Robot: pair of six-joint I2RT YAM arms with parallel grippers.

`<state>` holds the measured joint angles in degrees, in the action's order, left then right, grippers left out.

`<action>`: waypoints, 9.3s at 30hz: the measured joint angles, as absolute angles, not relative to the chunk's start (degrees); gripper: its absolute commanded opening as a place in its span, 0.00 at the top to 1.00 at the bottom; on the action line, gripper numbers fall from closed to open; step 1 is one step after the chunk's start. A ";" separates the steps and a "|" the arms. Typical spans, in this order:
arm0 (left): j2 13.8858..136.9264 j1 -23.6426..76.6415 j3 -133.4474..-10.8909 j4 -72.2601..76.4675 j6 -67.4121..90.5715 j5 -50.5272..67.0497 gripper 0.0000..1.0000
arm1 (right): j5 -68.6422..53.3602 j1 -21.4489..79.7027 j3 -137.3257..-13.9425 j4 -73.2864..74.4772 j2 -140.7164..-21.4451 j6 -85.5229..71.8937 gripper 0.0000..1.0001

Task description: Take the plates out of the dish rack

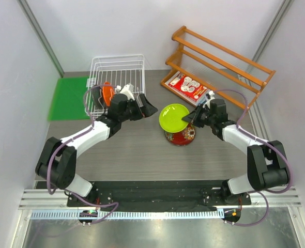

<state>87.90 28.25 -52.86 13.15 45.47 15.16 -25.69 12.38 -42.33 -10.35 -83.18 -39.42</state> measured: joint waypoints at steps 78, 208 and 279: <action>103.31 12.97 -77.80 -4.16 13.74 -30.00 1.00 | 10.37 14.24 -50.35 25.30 -78.02 -22.76 0.23; 105.21 7.35 -75.94 -2.92 18.41 -26.22 0.15 | 8.03 14.31 -49.45 21.85 -78.70 -22.55 0.21; 94.39 6.81 -75.83 -6.33 14.35 -28.10 1.00 | 7.40 14.31 -49.21 21.02 -78.52 -22.13 0.23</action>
<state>94.39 6.81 -75.83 -6.33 14.35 -28.10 7.40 14.31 -49.21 21.02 -78.52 -22.13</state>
